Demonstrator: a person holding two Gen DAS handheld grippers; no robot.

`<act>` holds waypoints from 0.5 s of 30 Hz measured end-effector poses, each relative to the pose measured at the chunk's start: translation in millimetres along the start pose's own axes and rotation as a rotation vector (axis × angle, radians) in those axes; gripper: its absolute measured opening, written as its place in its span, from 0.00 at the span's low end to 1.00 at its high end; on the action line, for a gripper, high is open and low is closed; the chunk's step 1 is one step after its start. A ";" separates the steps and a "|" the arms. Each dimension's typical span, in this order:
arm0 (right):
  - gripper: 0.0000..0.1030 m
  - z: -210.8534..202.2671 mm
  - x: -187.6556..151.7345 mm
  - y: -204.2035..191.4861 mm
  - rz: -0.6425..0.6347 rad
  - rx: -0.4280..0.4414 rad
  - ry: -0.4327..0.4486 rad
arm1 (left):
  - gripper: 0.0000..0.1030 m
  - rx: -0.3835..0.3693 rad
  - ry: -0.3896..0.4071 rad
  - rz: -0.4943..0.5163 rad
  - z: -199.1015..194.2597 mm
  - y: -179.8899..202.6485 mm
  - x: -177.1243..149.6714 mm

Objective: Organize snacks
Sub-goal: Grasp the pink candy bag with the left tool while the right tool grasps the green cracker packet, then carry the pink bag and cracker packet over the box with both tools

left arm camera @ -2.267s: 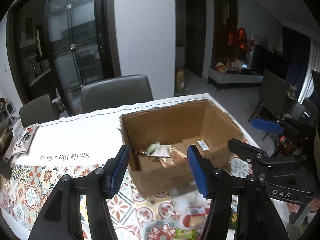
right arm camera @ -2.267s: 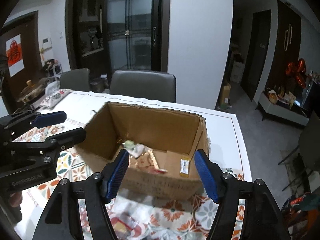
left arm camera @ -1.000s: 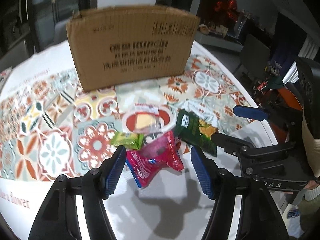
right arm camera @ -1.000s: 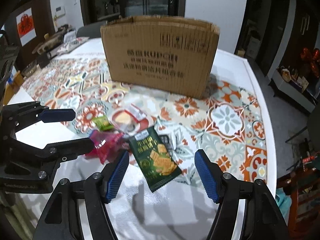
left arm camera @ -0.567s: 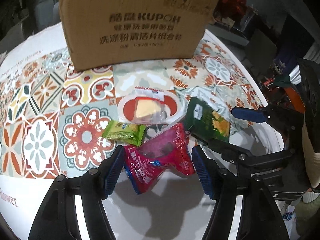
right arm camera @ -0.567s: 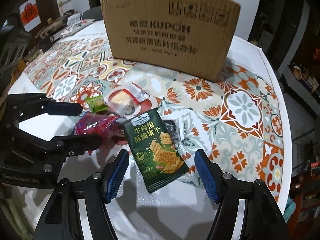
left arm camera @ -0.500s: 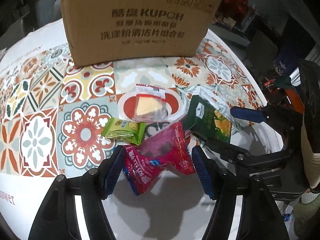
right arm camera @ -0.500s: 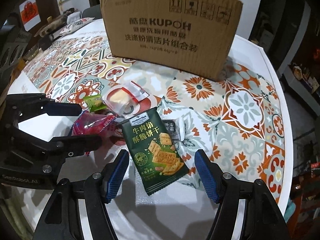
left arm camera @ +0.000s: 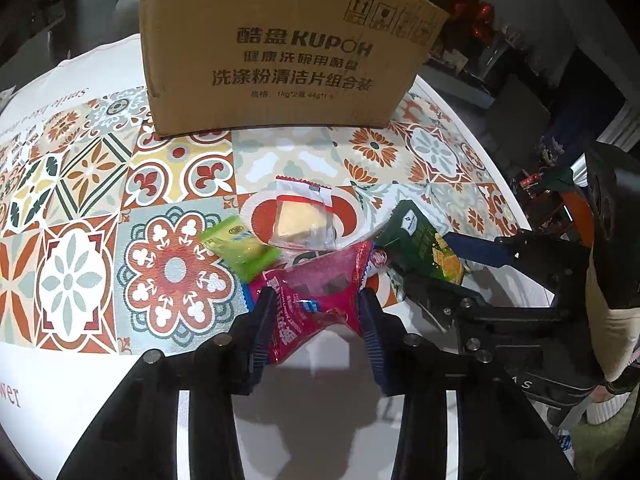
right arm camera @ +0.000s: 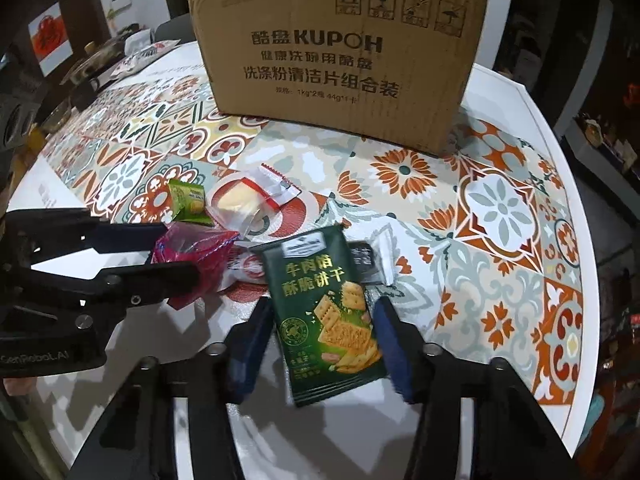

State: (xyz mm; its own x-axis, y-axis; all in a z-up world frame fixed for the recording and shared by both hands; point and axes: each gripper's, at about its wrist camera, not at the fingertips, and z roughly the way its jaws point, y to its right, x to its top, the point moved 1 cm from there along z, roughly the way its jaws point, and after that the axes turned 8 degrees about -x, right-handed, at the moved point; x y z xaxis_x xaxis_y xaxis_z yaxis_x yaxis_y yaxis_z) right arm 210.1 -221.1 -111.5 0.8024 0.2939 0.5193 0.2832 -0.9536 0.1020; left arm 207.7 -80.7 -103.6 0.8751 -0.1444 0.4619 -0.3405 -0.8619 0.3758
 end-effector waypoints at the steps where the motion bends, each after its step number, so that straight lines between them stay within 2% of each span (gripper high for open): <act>1: 0.47 -1.7 -0.8 0.2 0.012 -0.003 0.004 | 0.37 0.000 0.003 0.000 -0.1 0.1 -0.5; 15: 0.47 -30.5 -5.5 -0.8 0.105 -0.002 0.063 | 0.33 -0.003 0.056 0.007 -22.2 10.3 -9.2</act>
State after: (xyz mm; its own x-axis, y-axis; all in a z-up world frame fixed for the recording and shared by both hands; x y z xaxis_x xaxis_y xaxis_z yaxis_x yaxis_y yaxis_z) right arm 189.4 -223.9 -88.6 0.7927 0.1880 0.5799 0.1982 -0.9791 0.0464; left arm 188.5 -77.4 -86.1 0.8520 -0.1229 0.5090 -0.3480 -0.8592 0.3750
